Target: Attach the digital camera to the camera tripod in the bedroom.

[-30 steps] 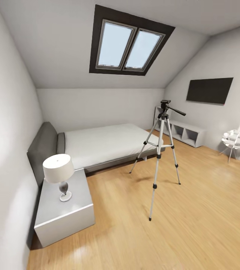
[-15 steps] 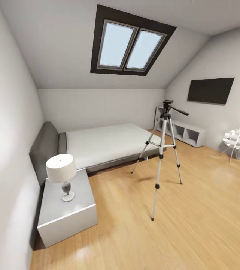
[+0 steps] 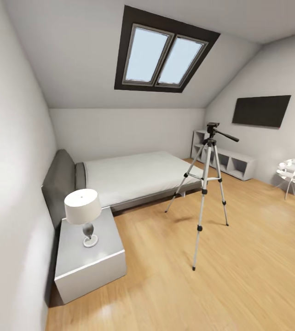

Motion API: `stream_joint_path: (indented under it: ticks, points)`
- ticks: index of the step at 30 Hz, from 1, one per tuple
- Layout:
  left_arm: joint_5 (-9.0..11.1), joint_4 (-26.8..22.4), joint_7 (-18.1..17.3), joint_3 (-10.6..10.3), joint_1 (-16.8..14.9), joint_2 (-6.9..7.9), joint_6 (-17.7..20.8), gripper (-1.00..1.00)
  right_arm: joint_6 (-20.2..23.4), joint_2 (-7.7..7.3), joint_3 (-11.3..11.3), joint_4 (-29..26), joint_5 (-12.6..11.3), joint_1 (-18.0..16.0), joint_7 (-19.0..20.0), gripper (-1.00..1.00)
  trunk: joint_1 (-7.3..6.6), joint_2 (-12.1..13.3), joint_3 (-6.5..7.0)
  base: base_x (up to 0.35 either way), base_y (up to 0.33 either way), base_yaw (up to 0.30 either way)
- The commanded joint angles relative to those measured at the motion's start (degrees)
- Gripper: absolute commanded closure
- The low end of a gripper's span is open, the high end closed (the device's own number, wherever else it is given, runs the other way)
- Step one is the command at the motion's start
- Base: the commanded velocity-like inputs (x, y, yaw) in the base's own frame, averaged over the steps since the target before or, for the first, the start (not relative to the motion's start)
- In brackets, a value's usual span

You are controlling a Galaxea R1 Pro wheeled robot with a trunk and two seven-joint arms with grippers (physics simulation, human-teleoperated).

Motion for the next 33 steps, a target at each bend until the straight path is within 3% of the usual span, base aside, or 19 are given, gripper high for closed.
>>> stream_joint_path:
  ticks: [1,33]
  points:
    - [0.26,-0.12,0.0,0.24,0.04,-0.03,-0.04,-1.0,0.22,0.01,0.18,0.07,0.24,-0.07,0.17,-1.0,0.0,-0.03,-0.05,0.0,0.019,-0.119]
    - [0.26,-0.12,0.05,0.23,0.05,-0.04,-0.04,-1.0,0.42,-0.01,0.18,0.07,0.24,-0.07,0.16,-1.0,0.0,-0.03,-0.05,0.0,0.001,-0.229]
